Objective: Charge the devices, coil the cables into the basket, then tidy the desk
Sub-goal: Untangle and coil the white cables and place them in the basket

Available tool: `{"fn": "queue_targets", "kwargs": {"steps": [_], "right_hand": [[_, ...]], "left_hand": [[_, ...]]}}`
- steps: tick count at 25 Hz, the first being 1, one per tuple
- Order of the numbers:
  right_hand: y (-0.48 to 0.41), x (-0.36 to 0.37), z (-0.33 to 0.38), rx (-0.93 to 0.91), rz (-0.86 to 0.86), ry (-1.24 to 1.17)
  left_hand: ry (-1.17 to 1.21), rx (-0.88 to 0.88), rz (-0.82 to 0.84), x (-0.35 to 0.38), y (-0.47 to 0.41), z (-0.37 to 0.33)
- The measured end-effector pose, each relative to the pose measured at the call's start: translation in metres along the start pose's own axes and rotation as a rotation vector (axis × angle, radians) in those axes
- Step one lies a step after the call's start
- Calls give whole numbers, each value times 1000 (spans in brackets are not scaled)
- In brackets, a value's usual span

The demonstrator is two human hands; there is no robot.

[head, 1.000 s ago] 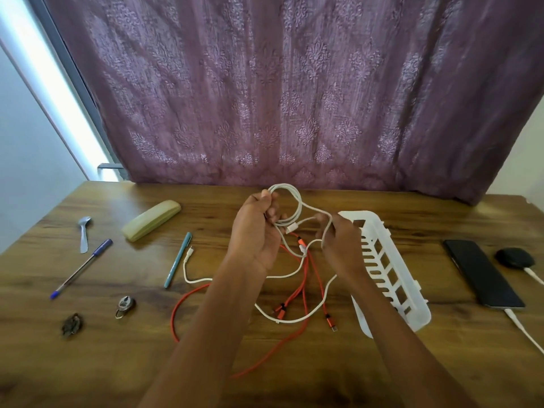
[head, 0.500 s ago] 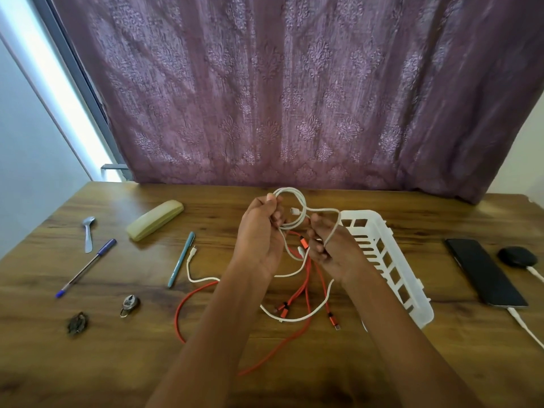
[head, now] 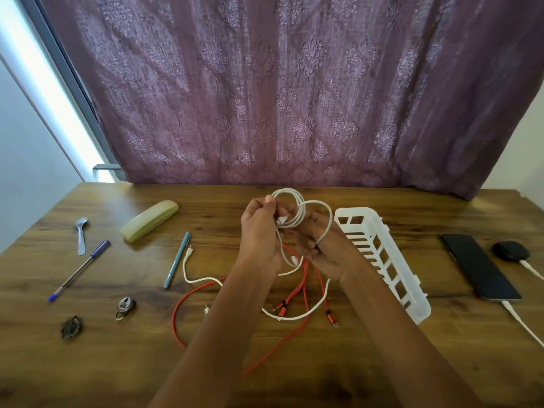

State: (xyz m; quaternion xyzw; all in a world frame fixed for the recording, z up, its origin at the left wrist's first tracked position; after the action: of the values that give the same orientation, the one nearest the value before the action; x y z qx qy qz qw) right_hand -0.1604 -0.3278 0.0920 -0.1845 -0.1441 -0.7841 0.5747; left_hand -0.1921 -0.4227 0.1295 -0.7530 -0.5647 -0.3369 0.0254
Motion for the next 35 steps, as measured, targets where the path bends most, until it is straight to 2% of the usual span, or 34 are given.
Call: {"fn": "queue_targets", "kwargs": {"steps": [2,4,5,7,8,9,10,11,13,20,23,28,31,35], "right_hand": [[0,-1,-4,68,-41,-70],[2,-9,-2,0,-263,-67],[8,-16,6,-125,-432,17],[34,-17,34,-584,-706,346],[47,-7,48,-864,-679,557],[56,8,54,-1072,-558,776],[60,19,53,-1182,-425,967],[58,26,47,-1198,-322,1111],[49,33,39,-1135,-229,1269],[33,34,35,-1082,-191,1519],[33,39,37,-1052,-196,1489],[35,41,34,-972,9,1460],[37,39,31,-964,-40,1473],[37,36,32,-1024,-82,1293]], "left_hand": [[-2,3,-26,-1,0,0],[-1,23,-30,-1,2,-4],[10,33,-33,-1,1,-5],[5,43,-58,-5,-2,-4],[-13,47,-65,-5,-2,-4],[-30,53,-66,-5,-3,-4],[-37,58,-64,-5,-3,-4],[-41,58,-60,-6,-3,-3],[-52,50,-46,-5,-2,-2],[-68,26,-88,-7,0,-1],[-88,25,-105,-9,-1,-1],[-26,30,-92,-7,3,-8],[-1,25,-53,-2,7,-9],[38,46,-28,-3,4,-8]]}}
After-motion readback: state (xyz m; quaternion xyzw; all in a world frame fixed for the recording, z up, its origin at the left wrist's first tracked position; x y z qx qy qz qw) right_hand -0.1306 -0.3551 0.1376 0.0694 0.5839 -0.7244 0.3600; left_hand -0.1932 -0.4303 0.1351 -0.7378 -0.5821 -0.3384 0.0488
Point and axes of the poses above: each hand's wrist, its own y-axis away from the middle knuckle, its own x-axis out of the palm, z = x × y, the point moved 4 cm from there along -y, towards the middle knuckle, and after that the axes turned 9 degrees about -x, right-handed, at the moved point
